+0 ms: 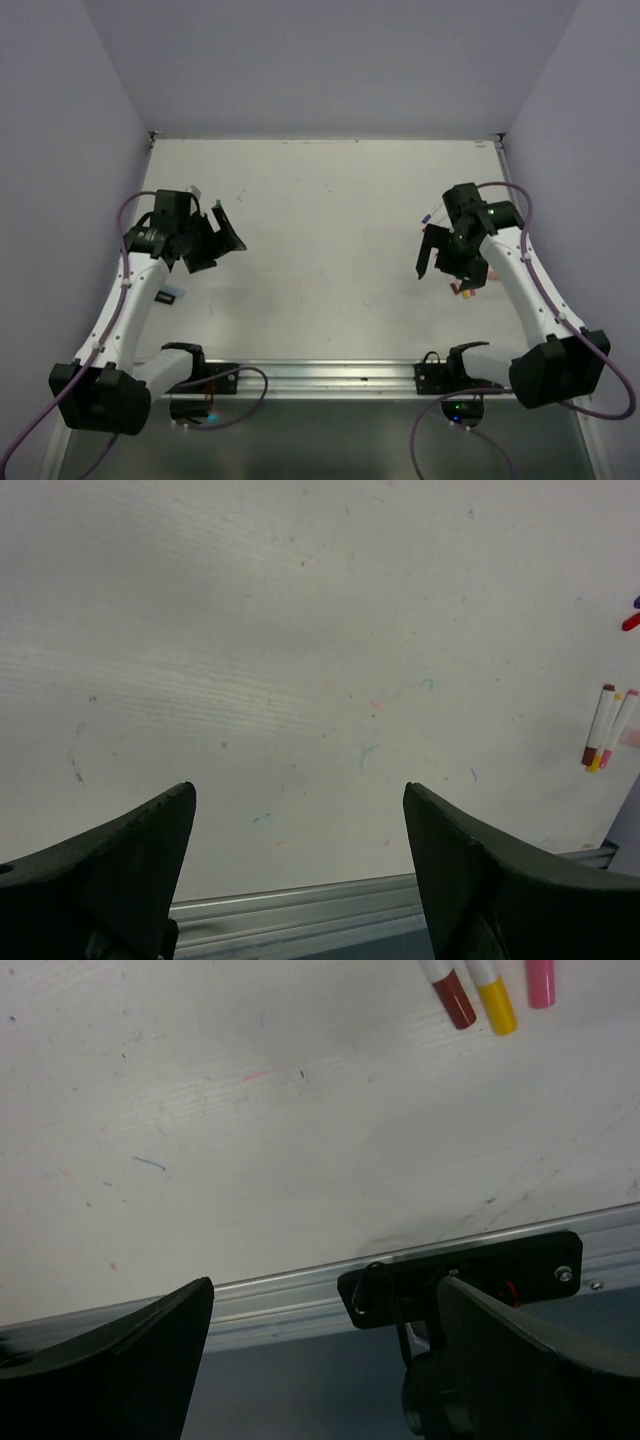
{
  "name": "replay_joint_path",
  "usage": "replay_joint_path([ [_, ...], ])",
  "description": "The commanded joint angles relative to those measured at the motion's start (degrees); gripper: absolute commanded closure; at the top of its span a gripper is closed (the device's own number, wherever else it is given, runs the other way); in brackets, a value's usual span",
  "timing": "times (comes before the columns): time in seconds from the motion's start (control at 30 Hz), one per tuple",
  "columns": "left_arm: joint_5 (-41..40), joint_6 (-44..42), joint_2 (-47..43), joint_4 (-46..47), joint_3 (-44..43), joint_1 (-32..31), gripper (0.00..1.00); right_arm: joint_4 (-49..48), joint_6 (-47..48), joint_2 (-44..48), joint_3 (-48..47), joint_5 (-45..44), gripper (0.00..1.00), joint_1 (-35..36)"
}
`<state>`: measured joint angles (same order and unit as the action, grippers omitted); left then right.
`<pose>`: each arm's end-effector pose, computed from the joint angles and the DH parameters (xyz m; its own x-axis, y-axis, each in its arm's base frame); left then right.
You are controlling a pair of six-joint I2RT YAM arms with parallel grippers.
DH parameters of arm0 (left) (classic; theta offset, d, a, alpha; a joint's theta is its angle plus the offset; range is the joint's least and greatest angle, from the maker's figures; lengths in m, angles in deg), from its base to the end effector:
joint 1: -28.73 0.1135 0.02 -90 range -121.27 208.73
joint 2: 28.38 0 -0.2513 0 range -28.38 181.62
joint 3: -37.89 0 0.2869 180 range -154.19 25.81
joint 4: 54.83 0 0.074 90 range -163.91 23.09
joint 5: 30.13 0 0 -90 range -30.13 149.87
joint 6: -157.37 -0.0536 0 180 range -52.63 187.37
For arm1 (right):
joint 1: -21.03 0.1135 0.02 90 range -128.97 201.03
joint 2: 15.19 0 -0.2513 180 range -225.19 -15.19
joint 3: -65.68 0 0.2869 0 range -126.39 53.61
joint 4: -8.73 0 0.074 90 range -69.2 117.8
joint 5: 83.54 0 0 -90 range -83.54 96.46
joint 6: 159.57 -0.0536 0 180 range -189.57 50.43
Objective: Open the pen caps
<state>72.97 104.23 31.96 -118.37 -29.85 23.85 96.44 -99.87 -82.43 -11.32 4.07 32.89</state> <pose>0.2485 -0.0334 0.2640 -0.7872 -0.5192 -0.3329 -0.3294 0.8102 -0.4848 0.2277 0.0455 0.2691 -0.9256 0.3207 -0.2008 0.3129 0.9472 0.0701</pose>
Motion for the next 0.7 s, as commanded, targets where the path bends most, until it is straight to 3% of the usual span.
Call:
replay_joint_path([
  [0.0, -3.3, -6.4, 2.1, 1.4, -5.1, -0.2, 0.13, -3.3, 0.4, -7.0, -7.0, -3.8, 0.01, -0.7],
  [0.13, -8.4, -8.5, 6.6, 1.8, -9.4, -4.8, 0.17, -11.5, -1.0, -16.8, -19.0, -3.7, 0.01, -1.8],
  [0.3, -9.0, -10.6, 7.4, 4.0, -8.4, -6.7, 0.18, -12.8, -2.4, -33.3, -31.1, -7.9, 0.01, -5.4],
  [0.4, -6.6, -11.4, 7.1, 5.8, -7.1, -7.9, 0.21, -15.3, -2.9, -36.9, -32.3, -7.6, 0.01, -8.8],
  [0.53, -4.8, -12.9, 6.5, 7.9, -6.5, -8.7, 0.24, -22.6, -3.7, -39.6, -29.7, -3.8, 0.17, -11.7],
  [0.67, -4.4, -13.7, 6.9, 8.4, -6.6, -9.2, 0.24, -23.6, -5.3, -44.1, -31.4, -7.2, 0.18, -11.7],
])
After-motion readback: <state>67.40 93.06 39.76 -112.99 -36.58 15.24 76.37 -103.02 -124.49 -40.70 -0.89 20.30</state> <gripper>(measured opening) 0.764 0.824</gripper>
